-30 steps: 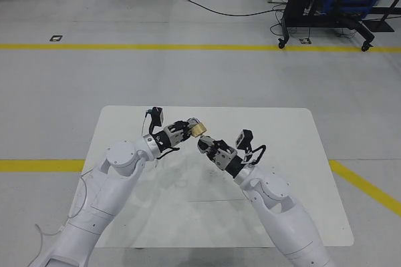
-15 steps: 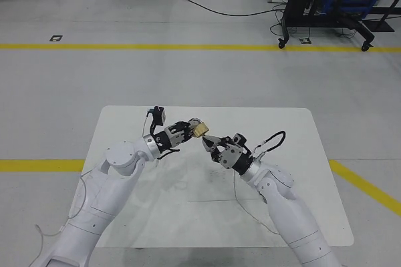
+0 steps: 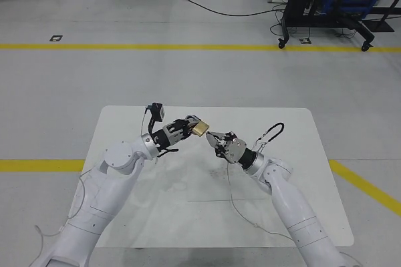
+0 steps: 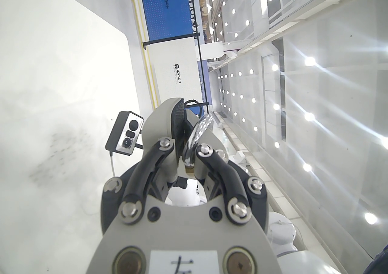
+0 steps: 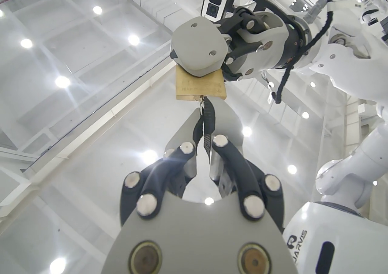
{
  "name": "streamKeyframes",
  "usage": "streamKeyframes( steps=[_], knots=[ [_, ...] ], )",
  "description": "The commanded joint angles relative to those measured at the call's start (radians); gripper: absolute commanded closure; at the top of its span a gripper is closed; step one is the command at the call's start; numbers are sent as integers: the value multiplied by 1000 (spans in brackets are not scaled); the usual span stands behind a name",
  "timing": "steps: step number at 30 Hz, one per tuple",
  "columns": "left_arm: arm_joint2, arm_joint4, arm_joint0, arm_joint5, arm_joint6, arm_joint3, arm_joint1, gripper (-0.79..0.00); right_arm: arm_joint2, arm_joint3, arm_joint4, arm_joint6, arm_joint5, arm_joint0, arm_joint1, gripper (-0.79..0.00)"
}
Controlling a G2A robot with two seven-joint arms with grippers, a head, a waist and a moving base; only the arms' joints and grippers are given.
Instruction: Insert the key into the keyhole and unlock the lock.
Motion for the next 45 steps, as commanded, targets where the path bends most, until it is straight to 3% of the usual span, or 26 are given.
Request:
streamKeyframes(
  steps=[1, 2, 3, 5, 14, 23, 27, 45],
  knots=[
    [-3, 2, 2, -8, 2, -2, 0, 0, 3, -5, -28, -19, -31, -2, 2, -34],
    [-4, 3, 3, -11, 4, -3, -1, 0, 4, -20, -63, -36, -70, -7, 4, -259],
    [-5, 4, 4, -13, 6, -3, -1, 0, 0, -35, -77, -39, -89, -18, 4, -379],
    [-5, 8, 6, -15, 10, -4, -1, 0, 3, -65, -112, -52, -120, -34, 7, -785],
    [-4, 20, 1, -2, 29, 4, -6, 0, 54, -212, -304, -99, -271, -129, 30, -785],
    [44, 140, -31, 44, 39, 26, -12, 0, 165, -360, -541, -330, -626, -269, 43, -785],
    [100, 330, -57, 86, 82, 36, -15, 0, 231, -431, -617, -437, -719, -319, 47, -785],
    [418, 801, -163, 185, -122, 115, -65, 0, 236, -450, -636, -451, -724, -331, 47, -785]
  ],
)
